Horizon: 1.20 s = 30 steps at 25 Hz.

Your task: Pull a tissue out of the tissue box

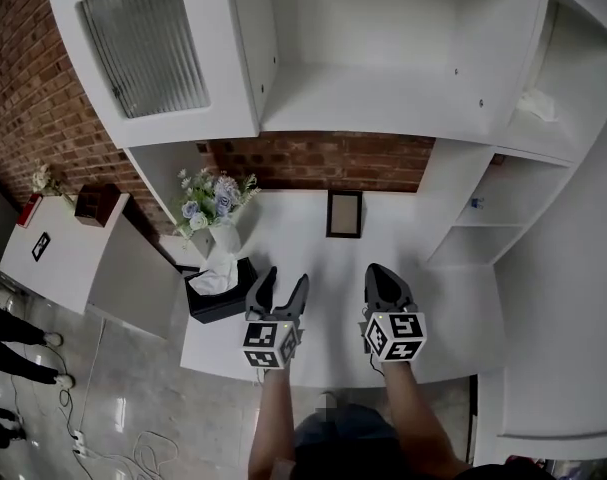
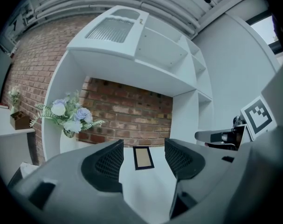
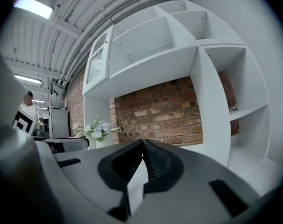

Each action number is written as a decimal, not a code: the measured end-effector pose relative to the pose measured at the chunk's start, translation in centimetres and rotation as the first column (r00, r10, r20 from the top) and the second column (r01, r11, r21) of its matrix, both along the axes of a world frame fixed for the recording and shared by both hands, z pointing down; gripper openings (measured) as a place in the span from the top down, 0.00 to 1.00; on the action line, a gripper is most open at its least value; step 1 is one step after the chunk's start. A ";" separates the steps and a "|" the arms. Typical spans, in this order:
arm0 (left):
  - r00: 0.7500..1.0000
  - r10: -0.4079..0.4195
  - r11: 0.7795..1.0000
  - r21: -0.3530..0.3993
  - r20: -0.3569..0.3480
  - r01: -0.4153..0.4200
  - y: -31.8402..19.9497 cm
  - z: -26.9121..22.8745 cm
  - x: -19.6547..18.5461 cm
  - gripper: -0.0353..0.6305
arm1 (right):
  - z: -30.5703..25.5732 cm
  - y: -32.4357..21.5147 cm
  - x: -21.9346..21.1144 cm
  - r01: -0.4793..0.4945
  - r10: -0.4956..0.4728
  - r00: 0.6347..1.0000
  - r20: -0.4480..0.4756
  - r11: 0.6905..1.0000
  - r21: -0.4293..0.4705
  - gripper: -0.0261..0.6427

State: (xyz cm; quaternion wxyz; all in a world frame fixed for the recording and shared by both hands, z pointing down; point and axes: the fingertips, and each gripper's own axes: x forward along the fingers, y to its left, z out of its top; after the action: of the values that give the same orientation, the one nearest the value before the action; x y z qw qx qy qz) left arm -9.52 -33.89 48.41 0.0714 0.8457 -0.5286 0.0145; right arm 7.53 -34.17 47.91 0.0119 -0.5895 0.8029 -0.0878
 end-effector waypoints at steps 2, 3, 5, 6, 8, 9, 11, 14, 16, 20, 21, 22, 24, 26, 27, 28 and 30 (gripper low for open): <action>1.000 -0.007 1.000 -0.015 -0.001 0.007 -0.1 0.4 -0.2 0.58 | 0.3 -0.3 -0.3 0.010 -0.011 1.000 -0.004 1.000 -0.013 0.96; 1.000 -0.012 1.000 -0.019 0.000 0.012 -0.2 0.5 -0.3 0.58 | 0.4 -0.5 -0.4 0.015 -0.015 1.000 -0.006 1.000 -0.018 0.96; 1.000 -0.024 0.999 -0.024 0.004 0.024 -0.8 0.7 -0.9 0.58 | 0.6 -1.1 -0.6 0.024 -0.024 1.000 -0.010 0.999 -0.025 0.96; 0.999 -0.032 0.999 -0.026 0.007 0.032 -1.0 0.8 -1.2 0.58 | 0.7 -1.5 -0.7 0.029 -0.030 0.999 -0.013 0.999 -0.028 0.96; 0.999 -0.050 0.998 -0.029 0.010 0.051 -1.2 1.2 -2.1 0.58 | 1.0 -1.9 -1.1 0.044 -0.045 0.999 -0.023 0.998 -0.037 0.96; 0.998 -0.059 0.998 -0.029 0.012 0.059 -1.3 1.3 -2.7 0.58 | 1.1 -2.1 -1.3 0.052 -0.053 0.998 -0.029 0.998 -0.040 0.96; 0.997 -0.075 0.997 -0.030 0.030 0.076 -1.7 1.7 -4.1 0.58 | 1.4 -2.7 -1.9 0.067 -0.068 0.997 -0.031 0.997 -0.048 0.96; 0.993 -0.095 0.994 -0.044 0.075 0.098 -1.8 2.2 -6.5 0.58 | 2.2 -3.4 -3.0 0.095 -0.097 0.995 -0.035 0.993 -0.066 0.96; 0.988 -0.101 0.993 -0.056 0.113 0.108 -1.9 2.4 -8.2 0.58 | 2.6 -3.9 -3.9 0.118 -0.121 0.992 -0.043 0.990 -0.073 0.96; 0.975 -0.120 0.989 -0.067 0.189 0.134 -2.2 2.7 -12.2 0.58 | 3.3 -4.7 -5.6 0.161 -0.166 0.984 -0.058 0.983 -0.086 0.96; 0.971 -0.126 0.987 -0.068 0.205 0.142 -2.3 2.7 -13.2 0.58 | 3.5 -4.9 -6.0 0.171 -0.177 0.982 -0.061 0.981 -0.088 0.96; 0.966 -0.132 0.986 -0.072 0.220 0.151 -2.4 2.8 -14.2 0.58 | 3.7 -5.1 -6.4 0.182 -0.188 0.980 -0.063 0.979 -0.091 0.96; 0.958 -0.139 0.983 -0.080 0.250 0.164 -2.5 2.9 -15.9 0.58 | 4.0 -5.4 -7.4 0.205 -0.212 0.975 -0.068 0.974 -0.097 0.96; 0.950 -0.134 0.982 -0.094 0.281 0.166 -2.6 3.0 -17.4 0.58 | 4.2 -5.5 -8.8 0.236 -0.244 0.967 -0.073 0.966 -0.104 0.96; 0.946 -0.128 0.981 -0.104 0.299 0.165 -2.6 3.2 -18.1 0.58 | 4.3 -5.5 -9.7 0.256 -0.265 0.961 -0.077 0.961 -0.107 0.96; 0.941 -0.120 0.980 -0.115 0.316 0.164 -2.6 3.5 -18.7 0.58 | 4.4 -5.6 -10.7 0.279 -0.289 0.954 -0.083 0.954 -0.109 0.96; 0.932 -0.102 0.977 -0.140 0.347 0.159 -2.8 4.2 -19.8 0.58 | 4.5 -5.7 -12.8 0.329 -0.340 0.935 -0.102 0.938 -0.110 0.96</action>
State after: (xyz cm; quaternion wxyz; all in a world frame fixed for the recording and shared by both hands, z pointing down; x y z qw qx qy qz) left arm -29.27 -36.69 52.58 0.0507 0.7846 -0.5851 0.1985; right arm -5.31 -39.89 52.37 -0.0783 -0.4484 0.8859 -0.0896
